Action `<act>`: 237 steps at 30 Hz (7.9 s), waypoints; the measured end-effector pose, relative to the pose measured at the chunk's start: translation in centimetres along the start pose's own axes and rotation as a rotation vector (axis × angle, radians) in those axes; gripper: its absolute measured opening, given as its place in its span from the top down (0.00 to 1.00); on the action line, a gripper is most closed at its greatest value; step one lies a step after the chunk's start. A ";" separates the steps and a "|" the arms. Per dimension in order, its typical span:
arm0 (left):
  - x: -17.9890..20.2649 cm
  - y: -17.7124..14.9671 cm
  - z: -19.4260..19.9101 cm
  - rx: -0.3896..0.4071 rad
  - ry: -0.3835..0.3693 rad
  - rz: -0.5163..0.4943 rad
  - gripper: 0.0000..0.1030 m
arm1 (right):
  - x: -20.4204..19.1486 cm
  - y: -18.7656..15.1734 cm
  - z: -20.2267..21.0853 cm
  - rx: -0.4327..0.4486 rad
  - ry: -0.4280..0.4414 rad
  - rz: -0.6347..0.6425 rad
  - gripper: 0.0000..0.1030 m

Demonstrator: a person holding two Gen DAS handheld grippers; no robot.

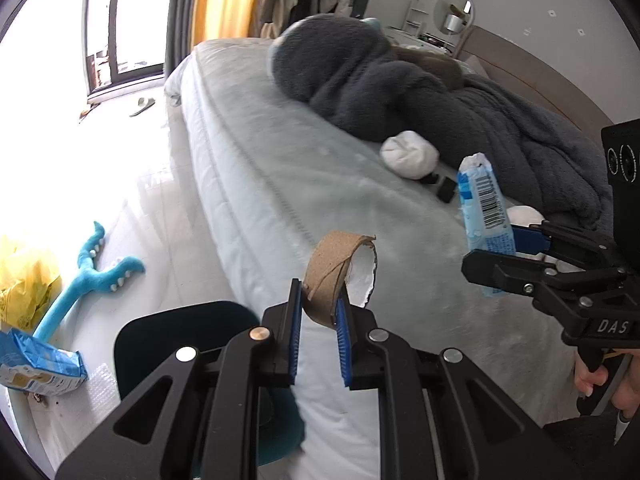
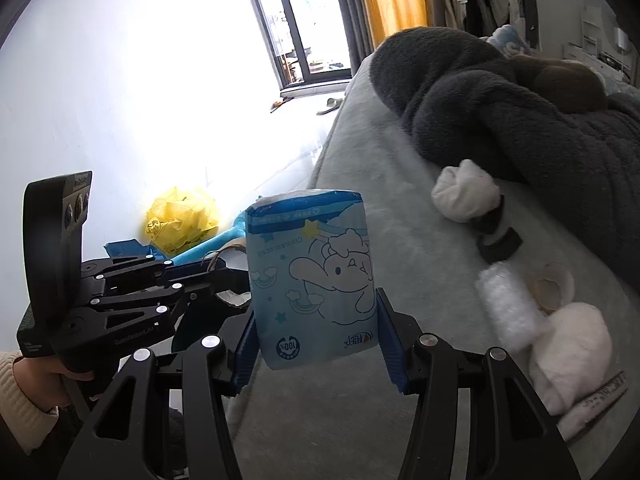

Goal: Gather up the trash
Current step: 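Carry the tube and package with both tools over the black trash bin, then open the left tool to drop the tube while the right tool drops the package into the bin, then move both open tools back over the remaining trash on the bed, then grasp the black printed packet with the right tool while the left tool grasps a white tissue ball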

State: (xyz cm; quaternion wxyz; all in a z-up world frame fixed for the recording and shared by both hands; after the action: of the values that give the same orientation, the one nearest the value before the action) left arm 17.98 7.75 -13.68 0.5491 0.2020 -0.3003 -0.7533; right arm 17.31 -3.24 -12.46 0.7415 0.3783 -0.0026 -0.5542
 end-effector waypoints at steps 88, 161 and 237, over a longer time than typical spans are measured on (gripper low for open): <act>-16.0 -6.6 9.3 0.043 0.197 0.152 0.11 | -11.8 -11.5 -27.1 -0.495 -0.177 0.064 0.33; 2.8 5.4 6.4 0.203 0.095 -0.037 0.05 | 4.6 2.6 2.4 0.144 -0.143 -0.053 0.10; 23.0 7.2 -6.9 0.050 -0.183 -0.093 0.32 | 22.2 -4.4 10.9 0.182 -0.131 -0.225 0.28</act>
State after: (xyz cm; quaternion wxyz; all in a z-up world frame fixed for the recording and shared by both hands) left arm 20.16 -17.20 -13.32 0.4786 0.1598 -0.3580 -0.7856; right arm 17.64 -28.03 -16.44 0.6355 0.4050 -0.0589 -0.6547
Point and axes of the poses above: each gripper's, at about its wrist camera, not at the fingertips, and z roughly against the way its jaws point, x to its right, y to its top, the point moved 8 cm from there along -z, roughly the way its jaws point, and after that the axes turned 15 degrees about -z, right-handed, at the moved point
